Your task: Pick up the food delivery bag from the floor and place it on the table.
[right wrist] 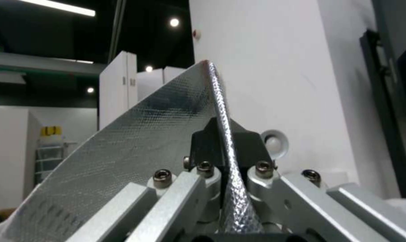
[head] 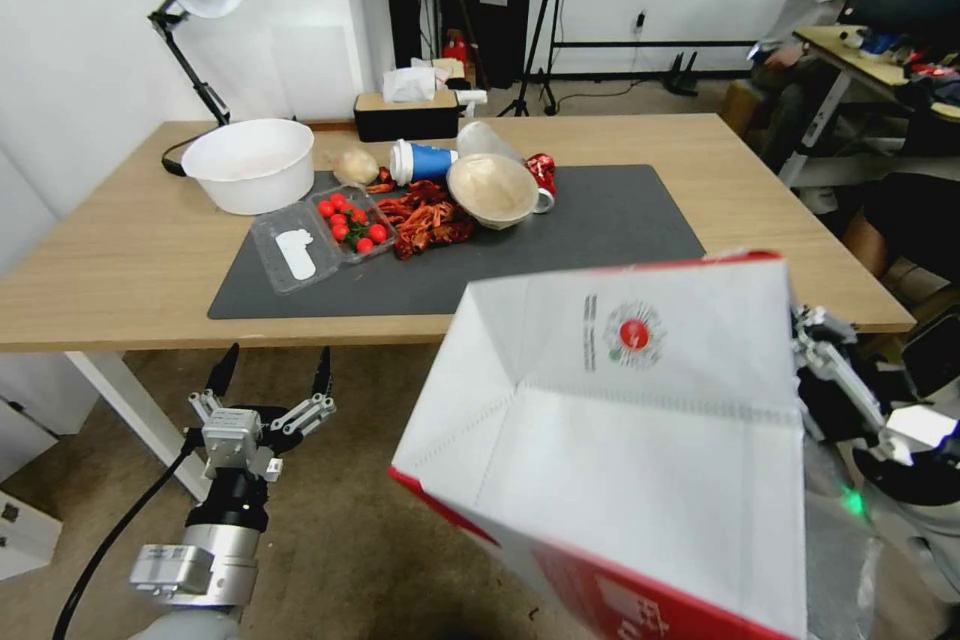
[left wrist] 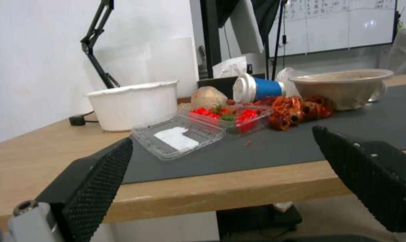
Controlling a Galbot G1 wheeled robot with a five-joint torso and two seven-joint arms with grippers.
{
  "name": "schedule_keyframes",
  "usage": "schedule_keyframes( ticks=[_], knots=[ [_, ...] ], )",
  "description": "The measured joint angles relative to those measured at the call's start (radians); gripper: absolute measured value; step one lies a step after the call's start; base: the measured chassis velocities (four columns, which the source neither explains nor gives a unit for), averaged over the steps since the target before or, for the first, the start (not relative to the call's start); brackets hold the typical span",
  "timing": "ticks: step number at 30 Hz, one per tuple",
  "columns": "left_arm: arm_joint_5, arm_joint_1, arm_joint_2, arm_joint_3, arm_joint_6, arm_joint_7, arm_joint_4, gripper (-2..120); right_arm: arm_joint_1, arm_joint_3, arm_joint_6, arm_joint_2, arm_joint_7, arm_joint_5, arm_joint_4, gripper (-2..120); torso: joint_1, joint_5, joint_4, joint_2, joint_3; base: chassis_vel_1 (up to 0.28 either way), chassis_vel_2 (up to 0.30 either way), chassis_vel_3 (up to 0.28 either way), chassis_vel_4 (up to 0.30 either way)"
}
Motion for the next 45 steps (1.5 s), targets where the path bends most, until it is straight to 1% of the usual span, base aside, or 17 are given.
schedule_keyframes(
  ticks=[2, 5, 6, 9, 10, 12, 13, 17, 18, 21, 22, 26, 31, 33, 38, 43, 45],
  knots=[
    [0.0, 0.0, -0.001, 0.0, 0.0, -0.001, 0.001, 100, 0.011, -0.006, 0.011, -0.004, 0.025, 0.009, 0.007, 0, 0.0, 0.0001, 0.0001, 0.0, 0.0, 0.0, 0.0, 0.0, 0.0],
    [0.0, 0.0, -0.002, 0.0, 0.0, -0.003, 0.006, 100, 0.051, -0.033, 0.051, -0.016, 0.132, 0.029, 0.036, 0, 0.0, -0.0001, 0.0, -0.001, 0.0, 0.0, 0.0, 0.0, 0.0],
    [0.0, 0.0, -0.002, 0.0, 0.0, -0.003, 0.006, 100, 0.051, -0.033, 0.051, -0.016, 0.132, 0.029, 0.036, 0, 0.0, -0.0001, 0.0, -0.001, 0.0, 0.0, 0.0, 0.0, 0.0],
    [0.0, -0.002, -0.002, -0.001, 0.0, -0.004, 0.007, 100, 0.09, -0.059, 0.086, -0.031, 0.244, 0.03, 0.051, 0, -0.001, 0.0, 0.0001, -0.001, -0.001, 0.0, 0.0, 0.0, 0.0],
    [0.0, -0.002, -0.002, -0.001, 0.0, -0.004, 0.007, 100, 0.09, -0.059, 0.086, -0.031, 0.244, 0.03, 0.051, 0, -0.001, 0.0, 0.0001, -0.001, -0.001, 0.0, 0.0, 0.0, 0.0],
    [0.001, -0.003, -0.002, -0.001, 0.0, -0.005, 0.009, 100, 0.109, -0.067, 0.1, -0.04, 0.315, 0.031, 0.06, 0, -0.001, 0.0, 0.0001, -0.002, -0.001, 0.0, 0.0, 0.0, 0.0],
    [0.001, -0.003, -0.002, -0.001, 0.0, -0.005, 0.009, 100, 0.109, -0.067, 0.1, -0.04, 0.315, 0.031, 0.06, 0, -0.001, 0.0, 0.0001, -0.002, -0.001, 0.0, 0.0, 0.0, 0.0],
    [0.006, -0.004, -0.001, -0.001, -0.001, -0.01, 0.015, 100, 0.143, -0.084, 0.122, -0.061, 0.445, 0.023, 0.071, 0, -0.001, 0.0, 0.0, -0.002, -0.001, 0.0, 0.0, 0.0, 0.0],
    [0.006, -0.004, -0.001, -0.001, -0.001, -0.01, 0.015, 100, 0.143, -0.084, 0.122, -0.061, 0.445, 0.023, 0.071, 0, -0.001, 0.0, 0.0, -0.002, -0.001, 0.0, 0.0, 0.0, 0.0],
    [0.009, -0.004, 0.0, 0.0, -0.001, -0.011, 0.015, 100, 0.184, -0.101, 0.135, -0.085, 0.533, 0.021, 0.073, 0, -0.001, 0.0, -0.0001, -0.002, -0.001, 0.0, 0.0, 0.0, 0.0],
    [0.009, -0.004, 0.0, 0.0, -0.001, -0.011, 0.015, 100, 0.184, -0.101, 0.135, -0.085, 0.533, 0.021, 0.073, 0, -0.001, 0.0, -0.0001, -0.002, -0.001, 0.0, 0.0, 0.0, 0.0],
    [0.015, -0.001, -0.001, 0.002, -0.002, -0.01, 0.011, 100, 0.26, -0.137, 0.151, -0.129, 0.646, 0.025, 0.053, 0, -0.001, 0.0001, 0.0002, -0.003, -0.001, 0.0, 0.0, 0.0, 0.0],
    [0.022, 0.0, -0.005, 0.005, -0.003, -0.01, 0.01, 100, 0.31, -0.159, 0.156, -0.151, 0.723, 0.033, 0.037, 0, -0.001, 0.0001, 0.0001, -0.003, -0.001, 0.0, 0.0, 0.0, 0.0],
    [0.029, 0.001, -0.008, 0.009, -0.003, -0.013, 0.01, 100, 0.343, -0.178, 0.156, -0.162, 0.789, 0.034, 0.028, 0, -0.001, 0.0, -0.0001, -0.003, -0.002, 0.0, 0.0, 0.0, 0.0],
    [0.038, 0.0, -0.015, 0.012, -0.003, -0.017, 0.011, 100, 0.414, -0.208, 0.16, -0.18, 0.895, 0.055, 0.006, 0, -0.001, 0.0, 0.0, -0.003, -0.002, 0.0, 0.0, 0.0, 0.0],
    [0.04, 0.001, -0.017, 0.012, -0.003, -0.017, 0.011, 100, 0.457, -0.218, 0.164, -0.187, 0.952, 0.065, -0.017, 0, -0.001, 0.0001, 0.0, -0.003, -0.002, 0.0, 0.0, 0.0, 0.0],
    [0.043, 0.003, -0.019, 0.012, -0.004, -0.017, 0.011, 100, 0.499, -0.227, 0.171, -0.193, 1.036, 0.07, -0.041, 0, -0.001, 0.0, 0.0001, -0.003, -0.002, 0.0, 0.0, 0.0, 0.0]
  ],
)
